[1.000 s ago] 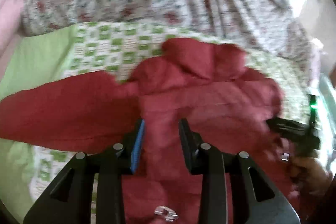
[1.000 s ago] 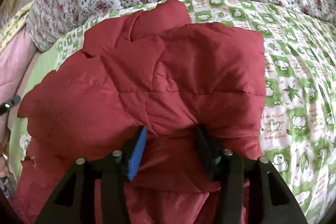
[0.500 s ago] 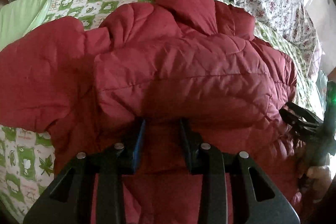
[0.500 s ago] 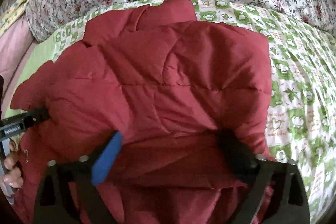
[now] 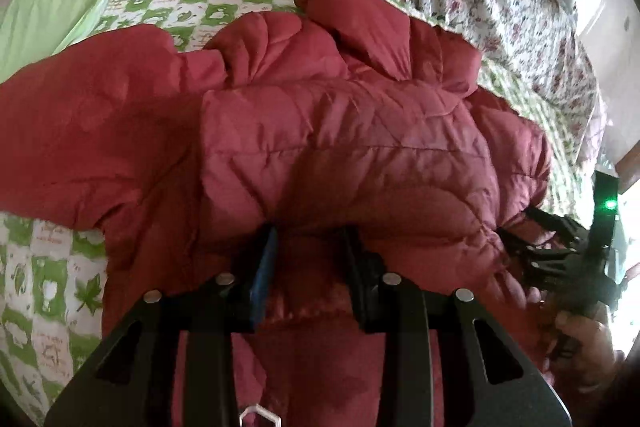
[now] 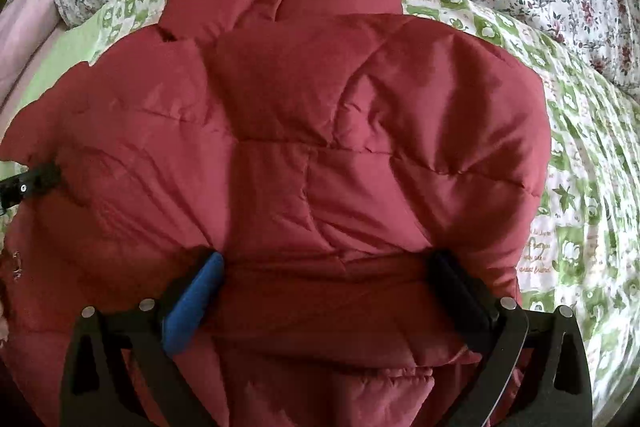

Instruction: Fold large clothes

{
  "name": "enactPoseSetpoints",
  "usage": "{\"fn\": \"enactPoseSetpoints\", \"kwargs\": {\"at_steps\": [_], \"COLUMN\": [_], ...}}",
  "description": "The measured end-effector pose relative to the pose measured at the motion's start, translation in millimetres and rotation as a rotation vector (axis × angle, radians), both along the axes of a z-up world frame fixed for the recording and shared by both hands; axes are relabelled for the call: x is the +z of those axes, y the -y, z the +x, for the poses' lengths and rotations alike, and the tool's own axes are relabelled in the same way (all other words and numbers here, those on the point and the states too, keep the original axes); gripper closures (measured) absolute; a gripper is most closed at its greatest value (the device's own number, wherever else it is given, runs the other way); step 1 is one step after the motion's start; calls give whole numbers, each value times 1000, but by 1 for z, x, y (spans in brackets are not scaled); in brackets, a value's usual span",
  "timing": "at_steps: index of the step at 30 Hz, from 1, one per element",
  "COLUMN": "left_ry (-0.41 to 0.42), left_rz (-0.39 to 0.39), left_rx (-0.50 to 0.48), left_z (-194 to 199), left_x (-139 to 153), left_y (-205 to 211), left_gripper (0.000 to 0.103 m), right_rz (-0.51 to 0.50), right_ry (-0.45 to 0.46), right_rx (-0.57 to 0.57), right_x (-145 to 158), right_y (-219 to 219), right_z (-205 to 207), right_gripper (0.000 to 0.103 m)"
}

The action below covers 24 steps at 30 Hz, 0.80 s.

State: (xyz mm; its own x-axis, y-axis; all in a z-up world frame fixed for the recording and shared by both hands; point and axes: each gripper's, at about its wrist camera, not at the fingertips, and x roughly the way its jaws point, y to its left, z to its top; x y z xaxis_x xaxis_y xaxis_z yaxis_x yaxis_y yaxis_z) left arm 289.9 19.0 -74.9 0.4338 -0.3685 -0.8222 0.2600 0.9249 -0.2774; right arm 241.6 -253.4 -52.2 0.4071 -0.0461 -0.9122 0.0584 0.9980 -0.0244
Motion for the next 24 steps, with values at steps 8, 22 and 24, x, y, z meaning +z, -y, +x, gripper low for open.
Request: {"fn": "enactPoseSetpoints", "kwargs": {"at_steps": [8, 22, 24], "left_ry": [18, -7, -12], "left_rz": [-53, -201, -209], "left_rx": [103, 515, 564], "left_z": [-17, -12, -9], "left_x": [25, 17, 13], "left_y": [-42, -197, -218], "left_gripper": [39, 39, 39], "right_rz": [95, 184, 187], "right_ry": [89, 175, 175], "right_rx": [-23, 23, 34], "right_x": [42, 99, 100], "right_y": [3, -22, -27], "right_z": [-31, -89, -95], "right_gripper": [0, 0, 0]}}
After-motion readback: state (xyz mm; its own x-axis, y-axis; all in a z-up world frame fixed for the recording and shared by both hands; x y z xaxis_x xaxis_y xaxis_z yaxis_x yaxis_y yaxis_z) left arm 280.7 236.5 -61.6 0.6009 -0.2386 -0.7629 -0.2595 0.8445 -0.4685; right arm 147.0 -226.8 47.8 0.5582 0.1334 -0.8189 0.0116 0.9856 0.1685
